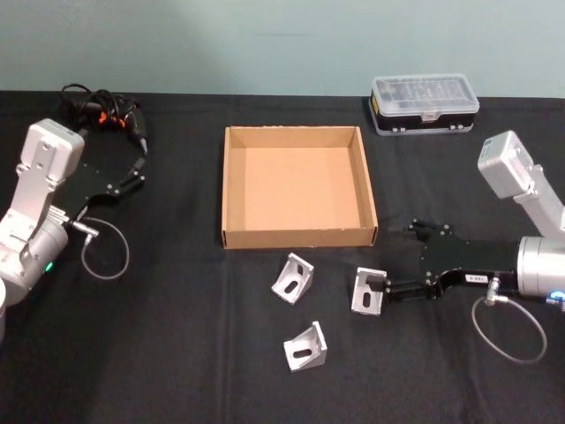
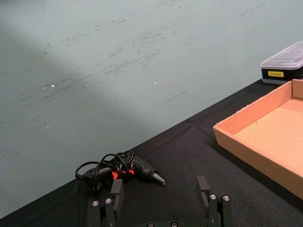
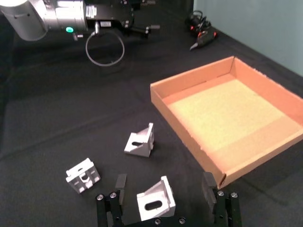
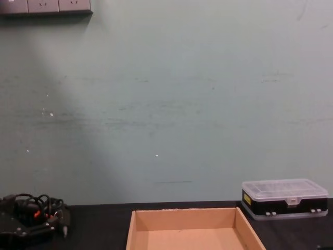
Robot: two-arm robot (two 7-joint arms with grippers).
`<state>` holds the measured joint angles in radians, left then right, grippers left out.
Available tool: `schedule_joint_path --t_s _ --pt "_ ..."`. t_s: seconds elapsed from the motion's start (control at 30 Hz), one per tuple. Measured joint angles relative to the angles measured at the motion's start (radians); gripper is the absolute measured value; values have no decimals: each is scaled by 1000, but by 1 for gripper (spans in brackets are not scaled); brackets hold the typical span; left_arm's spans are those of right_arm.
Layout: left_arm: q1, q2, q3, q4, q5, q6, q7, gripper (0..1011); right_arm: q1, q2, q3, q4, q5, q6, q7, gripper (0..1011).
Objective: Use one hand to pick up the angle iron from the table and place it into the box.
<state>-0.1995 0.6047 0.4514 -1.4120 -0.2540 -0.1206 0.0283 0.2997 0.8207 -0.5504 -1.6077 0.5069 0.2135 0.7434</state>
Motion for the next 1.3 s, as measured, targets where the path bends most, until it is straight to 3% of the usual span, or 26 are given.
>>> schedule_joint_path --t_s 0.53,1.3 --pt "0 0 0 0 0 0 0 1000 35 -31 -53 69 -39 -3 14 1003" --pt "0 0 0 0 0 0 0 1000 63 -66 -87 112 -64 -2 26 981"
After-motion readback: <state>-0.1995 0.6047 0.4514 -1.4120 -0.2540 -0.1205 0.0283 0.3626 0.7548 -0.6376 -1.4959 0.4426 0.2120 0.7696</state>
